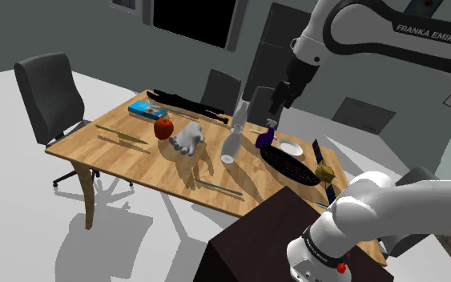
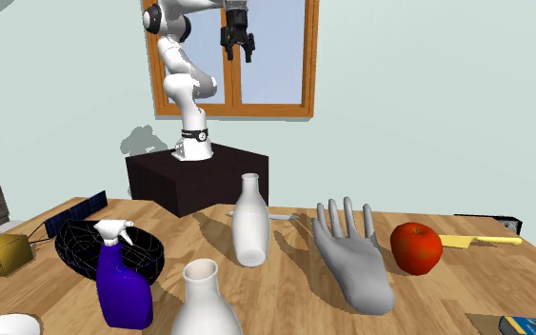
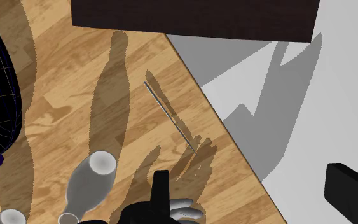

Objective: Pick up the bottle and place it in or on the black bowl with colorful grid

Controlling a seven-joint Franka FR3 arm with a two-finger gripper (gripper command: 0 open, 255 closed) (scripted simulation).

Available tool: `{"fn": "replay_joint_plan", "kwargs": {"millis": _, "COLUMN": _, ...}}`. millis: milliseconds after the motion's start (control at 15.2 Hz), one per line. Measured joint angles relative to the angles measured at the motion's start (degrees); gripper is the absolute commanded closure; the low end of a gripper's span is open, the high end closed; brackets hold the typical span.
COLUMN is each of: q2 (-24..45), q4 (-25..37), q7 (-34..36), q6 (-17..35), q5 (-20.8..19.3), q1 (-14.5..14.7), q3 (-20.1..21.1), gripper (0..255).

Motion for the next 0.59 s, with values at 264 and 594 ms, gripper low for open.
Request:
{"fn": "replay_joint_plan", "kwargs": {"millis": 264, "q2": 2.5, "q4": -0.9, "q7": -1.4, "q6": 3.4, "q5": -0.8, "q1": -0.5, "q3": -1.3, "gripper": 0}}
{"fn": "replay_joint_plan", "kwargs": {"millis": 594, "q2": 10.3, "q4": -1.4, "q7": -5.3, "q6": 11.7, "q5": -2.5, "q1": -1.8, "q3": -4.7, "gripper": 0}}
